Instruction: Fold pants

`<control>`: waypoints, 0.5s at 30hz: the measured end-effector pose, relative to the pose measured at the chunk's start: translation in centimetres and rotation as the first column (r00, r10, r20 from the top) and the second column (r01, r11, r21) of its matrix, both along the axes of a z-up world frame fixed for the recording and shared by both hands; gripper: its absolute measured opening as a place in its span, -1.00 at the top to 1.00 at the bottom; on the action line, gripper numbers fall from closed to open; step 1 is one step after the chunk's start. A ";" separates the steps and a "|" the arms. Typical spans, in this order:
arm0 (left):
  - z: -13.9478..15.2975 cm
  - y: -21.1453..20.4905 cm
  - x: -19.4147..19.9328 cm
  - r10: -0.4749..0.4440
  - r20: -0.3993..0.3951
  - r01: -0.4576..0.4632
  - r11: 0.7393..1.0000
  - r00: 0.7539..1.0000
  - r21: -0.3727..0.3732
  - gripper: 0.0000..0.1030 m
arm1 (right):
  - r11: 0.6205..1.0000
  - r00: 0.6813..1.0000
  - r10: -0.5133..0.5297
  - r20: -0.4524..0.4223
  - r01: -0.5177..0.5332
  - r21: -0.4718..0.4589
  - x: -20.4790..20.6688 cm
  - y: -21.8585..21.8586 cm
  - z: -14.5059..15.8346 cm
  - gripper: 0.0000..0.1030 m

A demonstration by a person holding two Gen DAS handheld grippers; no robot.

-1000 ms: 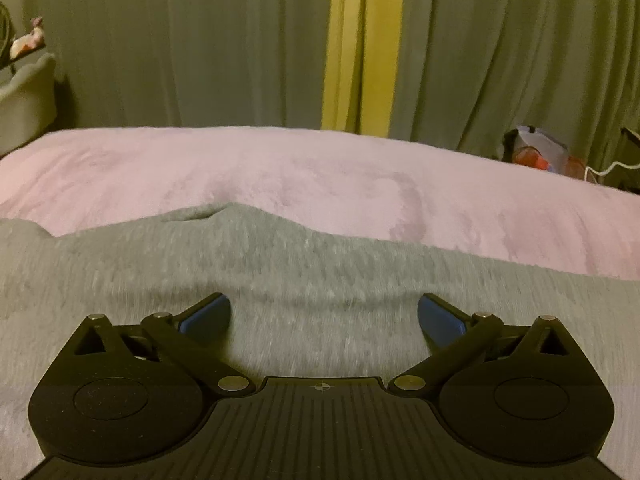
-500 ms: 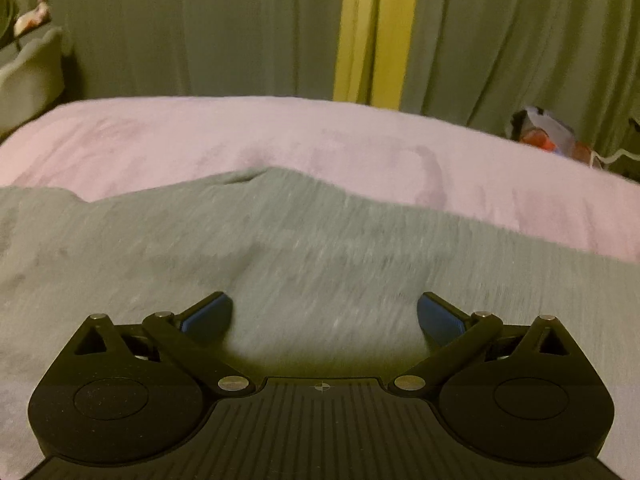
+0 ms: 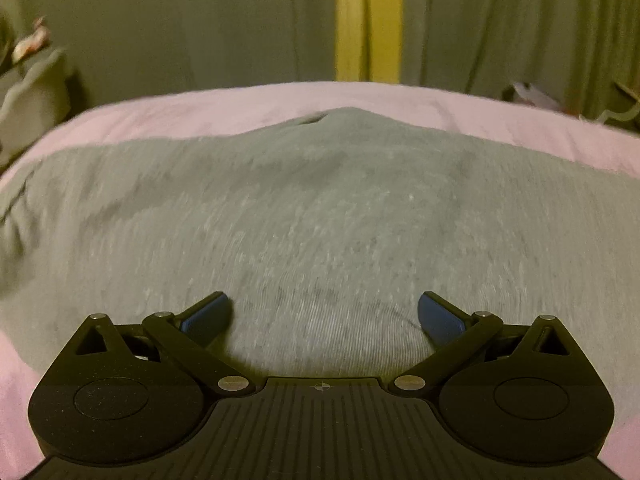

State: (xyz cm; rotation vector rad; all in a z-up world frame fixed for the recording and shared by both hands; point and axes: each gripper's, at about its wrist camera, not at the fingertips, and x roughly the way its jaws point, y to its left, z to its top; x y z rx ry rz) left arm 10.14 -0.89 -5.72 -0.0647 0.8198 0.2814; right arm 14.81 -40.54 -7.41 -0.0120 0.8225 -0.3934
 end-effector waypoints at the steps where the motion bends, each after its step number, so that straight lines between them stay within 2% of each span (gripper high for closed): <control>1: -0.1 -0.2 0.1 0.016 0.003 -0.016 1.000 1.000 0.002 -1.00 | 1.000 1.000 -0.001 0.000 0.001 0.000 0.0 0.0 0.0 -0.93; 5: -0.4 -1.2 0.1 0.002 0.017 -0.004 0.997 1.000 0.075 -1.00 | 1.000 1.000 0.003 -0.001 -0.003 0.009 0.0 -0.1 0.0 -0.93; 10: -0.4 -1.0 0.4 0.003 0.021 -0.004 0.998 1.000 0.058 -1.00 | 0.997 1.000 -0.010 0.022 0.008 0.081 -0.6 -1.1 0.6 -0.93; 11: -0.4 -1.1 0.3 0.002 0.023 -0.003 0.998 1.000 0.062 -1.00 | 0.993 0.999 -0.017 0.032 0.013 0.114 -0.9 -1.5 0.9 -0.92; 13: -0.4 -1.0 0.4 0.001 0.022 -0.003 0.998 1.000 0.059 -1.00 | 0.970 0.994 -0.071 0.077 0.051 0.240 -2.1 -3.6 2.1 -0.92; 15: -0.4 -0.9 0.5 0.001 0.022 -0.003 0.999 1.000 0.053 -1.00 | 0.910 0.974 -0.176 0.141 0.106 0.402 -4.3 -6.7 3.2 -0.92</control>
